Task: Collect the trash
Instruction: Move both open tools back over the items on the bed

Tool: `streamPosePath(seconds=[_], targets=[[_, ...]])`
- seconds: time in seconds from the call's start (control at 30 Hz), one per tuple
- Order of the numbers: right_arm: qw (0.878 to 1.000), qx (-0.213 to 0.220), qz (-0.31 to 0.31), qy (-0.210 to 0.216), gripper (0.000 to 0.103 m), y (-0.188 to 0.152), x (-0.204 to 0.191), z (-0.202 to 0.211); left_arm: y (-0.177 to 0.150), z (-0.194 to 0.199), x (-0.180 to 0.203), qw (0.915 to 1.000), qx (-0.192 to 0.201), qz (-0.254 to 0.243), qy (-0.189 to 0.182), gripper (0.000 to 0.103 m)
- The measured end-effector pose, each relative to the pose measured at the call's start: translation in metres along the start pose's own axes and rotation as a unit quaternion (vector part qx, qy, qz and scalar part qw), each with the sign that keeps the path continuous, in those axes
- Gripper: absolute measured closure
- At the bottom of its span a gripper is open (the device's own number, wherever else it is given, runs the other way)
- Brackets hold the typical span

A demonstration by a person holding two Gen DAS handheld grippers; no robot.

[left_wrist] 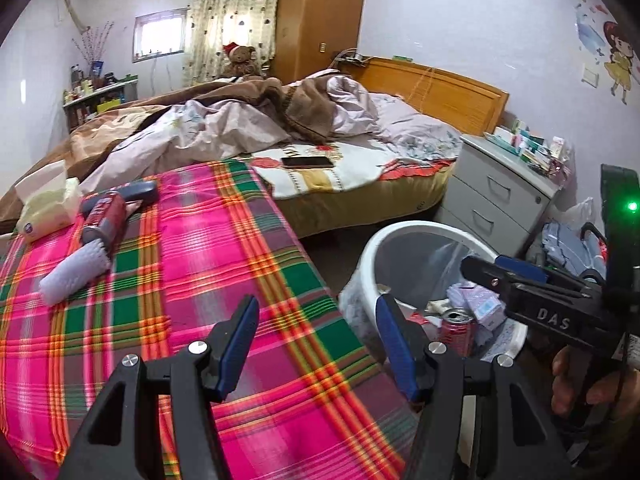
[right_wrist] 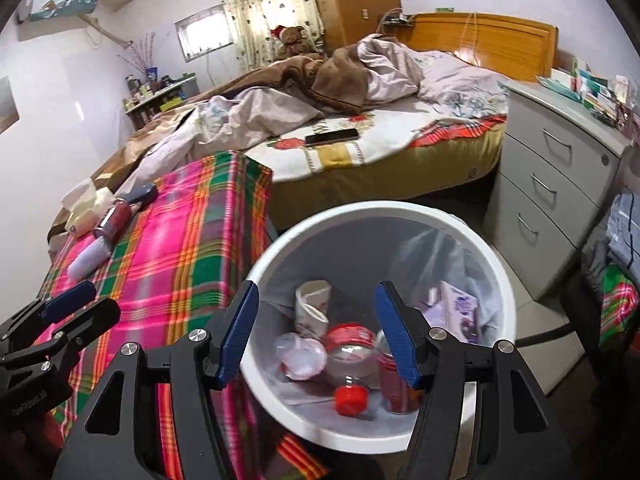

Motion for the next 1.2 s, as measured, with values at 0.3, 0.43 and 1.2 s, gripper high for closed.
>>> streamPosePath(seconds=[0.3, 0.43, 1.2], targets=[[0.999, 0.007, 0.018, 0.028, 0.041, 0.003, -0.037, -0.003, -0.004, 0.015, -0.044, 0.9993, 0.012, 0.025, 0.025, 0.040], [0.999, 0.004, 0.031, 0.043, 0.041, 0.004, -0.057, -0.010, -0.004, 0.020, -0.072, 0.9980, 0.016, 0.041, 0.045, 0.040], [0.988, -0.020, 0.101, 0.112, 0.041, 0.027, -0.169, -0.067, -0.001, 0.012, -0.218, 0.9873, 0.001, 0.087, 0.133, 0.039]])
Point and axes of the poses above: each gripper's, at about its wrist camera, not at the fingertips, and z roughly against the way its jaws point, x to its right, y to its top, the point moved 3 cm from there along -z, roughly the way its jaws point, and after that the axes turned 1 degree about y, right-handed, at the moved point
